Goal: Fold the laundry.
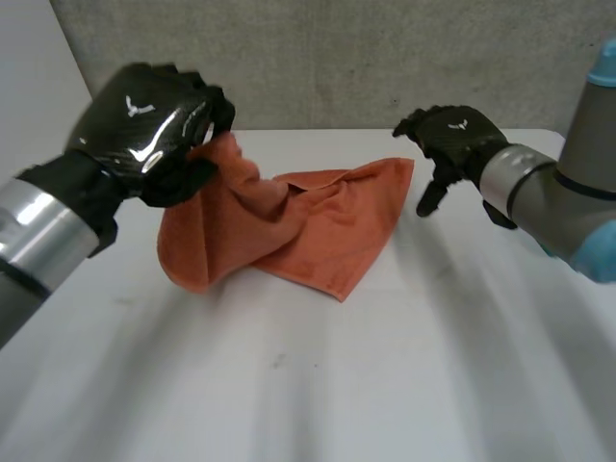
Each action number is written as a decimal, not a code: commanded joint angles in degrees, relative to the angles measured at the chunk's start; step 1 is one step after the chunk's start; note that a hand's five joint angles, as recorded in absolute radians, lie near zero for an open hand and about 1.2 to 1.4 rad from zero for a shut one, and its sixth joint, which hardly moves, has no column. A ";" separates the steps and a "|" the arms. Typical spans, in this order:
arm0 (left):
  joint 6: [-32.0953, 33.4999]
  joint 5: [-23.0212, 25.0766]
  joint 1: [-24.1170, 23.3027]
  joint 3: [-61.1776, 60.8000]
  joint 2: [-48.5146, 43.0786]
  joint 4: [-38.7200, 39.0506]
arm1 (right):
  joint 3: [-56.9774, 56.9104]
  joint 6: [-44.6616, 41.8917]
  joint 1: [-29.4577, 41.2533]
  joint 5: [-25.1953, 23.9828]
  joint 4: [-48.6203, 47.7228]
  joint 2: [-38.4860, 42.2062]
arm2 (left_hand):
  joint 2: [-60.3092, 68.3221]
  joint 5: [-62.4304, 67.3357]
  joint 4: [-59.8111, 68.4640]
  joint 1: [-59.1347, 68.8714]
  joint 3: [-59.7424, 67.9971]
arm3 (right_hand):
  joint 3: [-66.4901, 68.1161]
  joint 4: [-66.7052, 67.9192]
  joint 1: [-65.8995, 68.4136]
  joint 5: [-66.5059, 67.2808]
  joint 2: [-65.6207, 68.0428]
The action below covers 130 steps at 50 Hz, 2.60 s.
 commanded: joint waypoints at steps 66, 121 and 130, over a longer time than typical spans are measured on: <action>-7.71 -0.17 0.14 15.14 0.05 -1.37 | -23.85 3.42 -1.78 -4.22 10.40 12.65 | 11.49 13.91 11.15 15.78 11.69 | 67.88 66.75 68.66 66.26 67.42; -7.09 -16.00 -5.13 37.38 -34.60 2.15 | -0.55 -0.80 -2.48 6.24 -9.65 -1.68 | 11.49 13.91 11.15 15.78 11.69 | 67.88 66.75 68.66 66.26 67.42; -7.09 -7.13 -6.97 23.59 -18.62 1.18 | -11.52 -0.89 -2.93 -0.42 4.85 7.53 | 11.49 13.91 11.15 15.78 11.69 | 3.39 2.26 4.17 1.76 2.92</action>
